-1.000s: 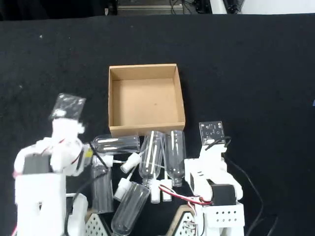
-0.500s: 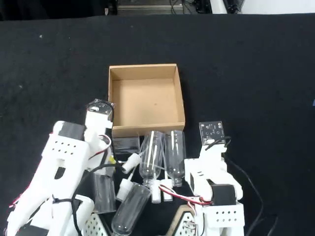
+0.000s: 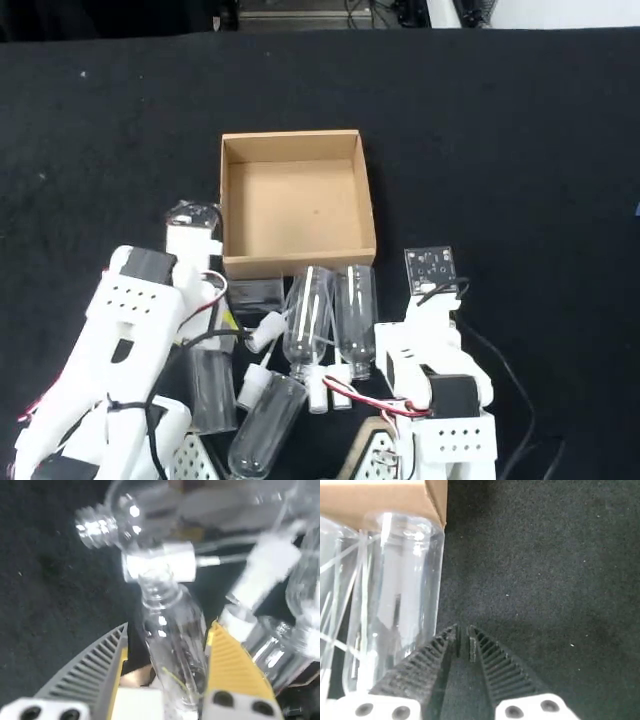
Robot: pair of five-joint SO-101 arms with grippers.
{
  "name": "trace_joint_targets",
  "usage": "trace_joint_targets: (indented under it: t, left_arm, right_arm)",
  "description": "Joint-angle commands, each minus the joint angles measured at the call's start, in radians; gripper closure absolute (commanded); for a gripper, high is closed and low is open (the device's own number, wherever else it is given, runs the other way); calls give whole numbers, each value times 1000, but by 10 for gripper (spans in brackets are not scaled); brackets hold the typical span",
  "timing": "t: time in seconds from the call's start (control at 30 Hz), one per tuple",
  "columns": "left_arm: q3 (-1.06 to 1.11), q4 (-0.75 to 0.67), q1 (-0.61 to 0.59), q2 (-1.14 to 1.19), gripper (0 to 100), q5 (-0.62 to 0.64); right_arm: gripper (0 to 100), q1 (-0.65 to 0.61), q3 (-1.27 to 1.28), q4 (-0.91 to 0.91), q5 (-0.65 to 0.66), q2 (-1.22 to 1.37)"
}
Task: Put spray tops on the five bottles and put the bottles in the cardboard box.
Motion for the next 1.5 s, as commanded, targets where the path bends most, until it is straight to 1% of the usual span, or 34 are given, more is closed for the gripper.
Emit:
trace_joint_targets:
  t: [0.0, 0.07, 0.17, 0.43, 0.6, 0.7, 1.13, 1.23, 1.3, 1.33, 1.37, 1.4, 1.47]
  left_arm:
    - [85, -107, -18, 2, 758, -115]
    - [139, -163, -19, 2, 758, -150]
    - [185, -196, -27, 2, 762, -152]
    - [154, -173, -28, -9, 765, -160]
    - [147, -166, -44, -9, 855, -161]
    - [116, -158, -122, -11, 880, -161]
    - [-145, -169, -642, 2, 880, -152]
    - [-163, -158, -702, -3, 866, -144]
    - [-163, -107, -699, -8, 788, -123]
    - [-163, -63, -690, -5, 734, -135]
    - [-163, -23, -662, -2, 687, -180]
    - [-160, 12, -633, 0, 662, -255]
    - [-154, 35, -578, 0, 676, -509]
  right_arm:
    - [987, 15, -4, 5, 8, -99]
    - [987, 15, -4, 5, 8, -99]
    - [987, 15, -4, 5, 8, -99]
    - [987, 15, -4, 5, 8, -99]
    - [987, 15, -4, 5, 8, -99]
    - [987, 15, -4, 5, 8, -99]
    - [987, 15, -4, 5, 8, -99]
    - [987, 15, -4, 5, 8, -99]
    - [987, 15, -4, 5, 8, -99]
    - [987, 15, -4, 5, 8, -99]
    - [987, 15, -4, 5, 8, -99]
    - [987, 15, -4, 5, 8, -99]
    - [987, 15, -4, 5, 8, -99]
